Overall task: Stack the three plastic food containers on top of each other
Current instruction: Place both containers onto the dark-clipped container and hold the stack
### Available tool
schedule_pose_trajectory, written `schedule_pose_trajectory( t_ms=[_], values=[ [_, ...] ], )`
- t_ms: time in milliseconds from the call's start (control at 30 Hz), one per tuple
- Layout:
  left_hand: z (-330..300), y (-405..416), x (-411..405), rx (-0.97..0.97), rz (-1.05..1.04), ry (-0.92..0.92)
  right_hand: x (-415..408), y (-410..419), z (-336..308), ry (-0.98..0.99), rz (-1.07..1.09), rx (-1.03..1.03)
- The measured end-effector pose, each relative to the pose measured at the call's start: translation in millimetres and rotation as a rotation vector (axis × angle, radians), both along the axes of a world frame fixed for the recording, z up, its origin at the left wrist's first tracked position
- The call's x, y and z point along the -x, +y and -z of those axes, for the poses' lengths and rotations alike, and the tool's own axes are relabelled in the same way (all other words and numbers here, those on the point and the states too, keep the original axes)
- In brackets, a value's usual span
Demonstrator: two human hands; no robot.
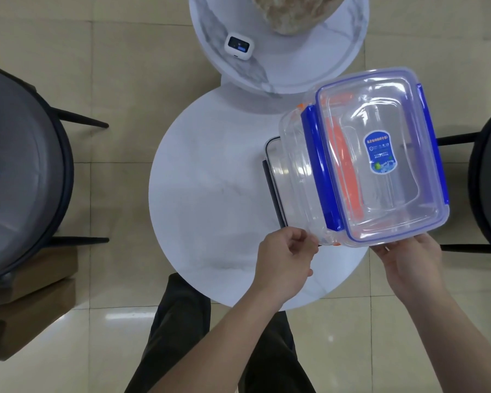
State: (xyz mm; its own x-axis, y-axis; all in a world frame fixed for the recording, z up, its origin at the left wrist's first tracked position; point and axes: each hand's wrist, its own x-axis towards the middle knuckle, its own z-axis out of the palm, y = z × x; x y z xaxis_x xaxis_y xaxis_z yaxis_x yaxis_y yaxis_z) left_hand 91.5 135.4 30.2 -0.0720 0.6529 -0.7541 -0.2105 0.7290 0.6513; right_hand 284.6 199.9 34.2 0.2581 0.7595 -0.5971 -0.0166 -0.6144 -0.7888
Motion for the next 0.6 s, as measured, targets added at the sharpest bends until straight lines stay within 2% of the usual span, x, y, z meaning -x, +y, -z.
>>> schedule_pose_trajectory(
  t_ms=[600],
  values=[
    [-4.6,13.1,-15.8,0.009,0.056,0.039,-16.7,15.3,2.2,-0.005,-0.005,-0.032]
  ],
)
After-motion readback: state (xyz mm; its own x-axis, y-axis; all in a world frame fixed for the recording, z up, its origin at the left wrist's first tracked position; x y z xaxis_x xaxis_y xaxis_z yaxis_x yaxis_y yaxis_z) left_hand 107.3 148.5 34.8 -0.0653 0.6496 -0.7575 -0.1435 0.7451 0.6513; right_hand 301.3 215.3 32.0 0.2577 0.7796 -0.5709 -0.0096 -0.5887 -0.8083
